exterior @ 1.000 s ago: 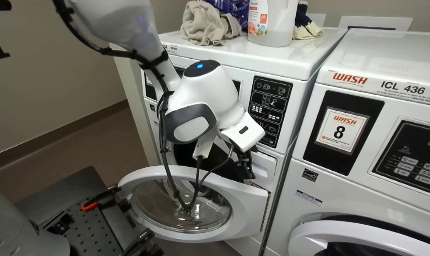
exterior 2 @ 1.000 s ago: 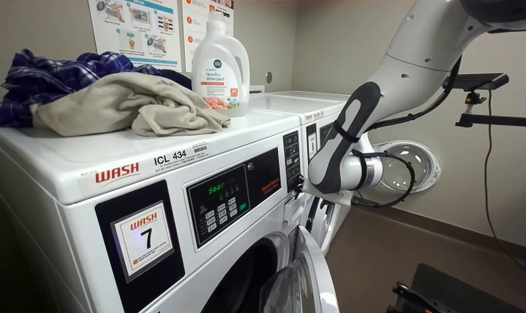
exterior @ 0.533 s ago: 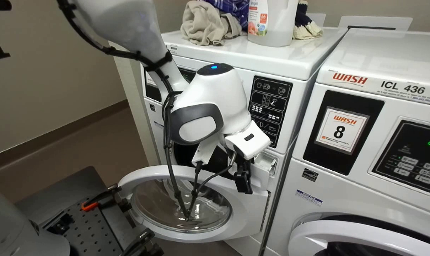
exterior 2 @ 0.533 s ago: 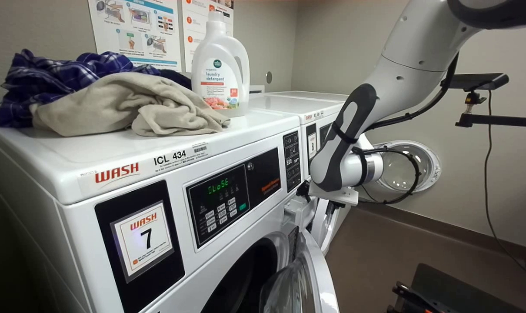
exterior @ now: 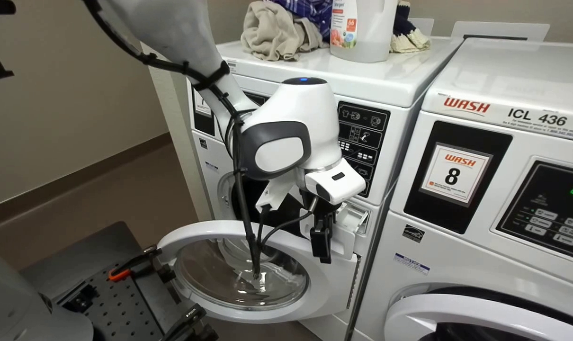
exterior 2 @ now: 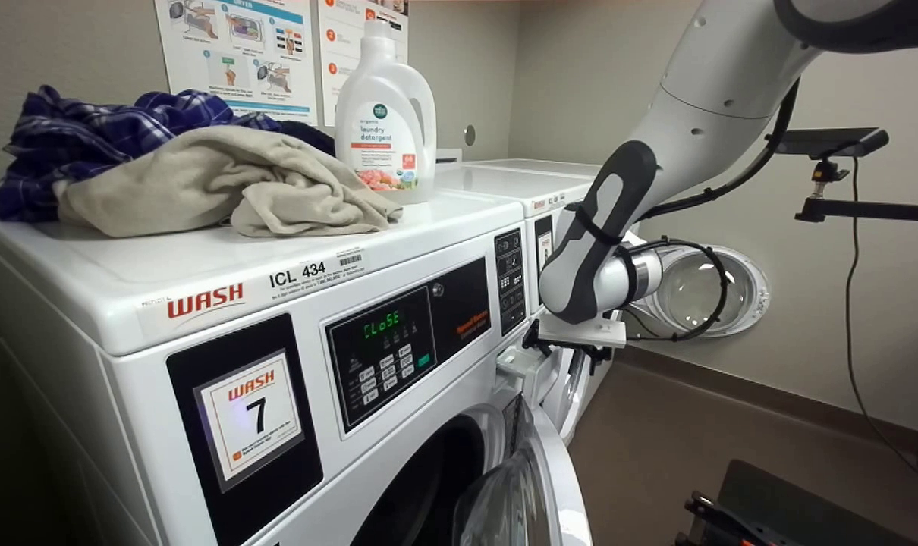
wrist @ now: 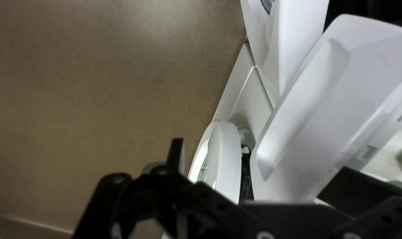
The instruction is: Open the detergent tray on the first washing machine from the left
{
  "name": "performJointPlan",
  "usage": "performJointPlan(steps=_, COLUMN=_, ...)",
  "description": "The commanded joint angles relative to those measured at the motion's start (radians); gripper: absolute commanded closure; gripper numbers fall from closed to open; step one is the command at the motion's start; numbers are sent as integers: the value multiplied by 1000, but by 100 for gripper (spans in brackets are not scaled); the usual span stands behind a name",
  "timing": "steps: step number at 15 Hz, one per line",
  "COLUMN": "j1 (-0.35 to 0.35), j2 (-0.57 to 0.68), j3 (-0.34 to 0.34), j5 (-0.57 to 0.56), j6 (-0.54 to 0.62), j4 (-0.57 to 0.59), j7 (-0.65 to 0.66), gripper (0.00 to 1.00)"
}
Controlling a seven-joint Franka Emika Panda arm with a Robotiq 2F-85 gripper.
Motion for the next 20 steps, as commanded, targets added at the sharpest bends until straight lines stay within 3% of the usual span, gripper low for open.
performJointPlan(steps=1, j1=-7, j2=-7, j3=0, j5=-109, j6=-122, j4=26, j7=90, gripper=0)
performJointPlan(steps=8, j1=-59, j2=-26, j3=48, j5=-294, j6=-305, j4=60, j7=214, gripper=0)
performJointPlan(steps=15, j1=-151, j2=-41, j3=149, j5=-380, j6=-427, j4=98, j7=274, gripper=0)
performJointPlan(steps=20, j1=-198, j2=-94, j3=206, j5=-392, j6=-395, j4=95, j7=286, gripper=0)
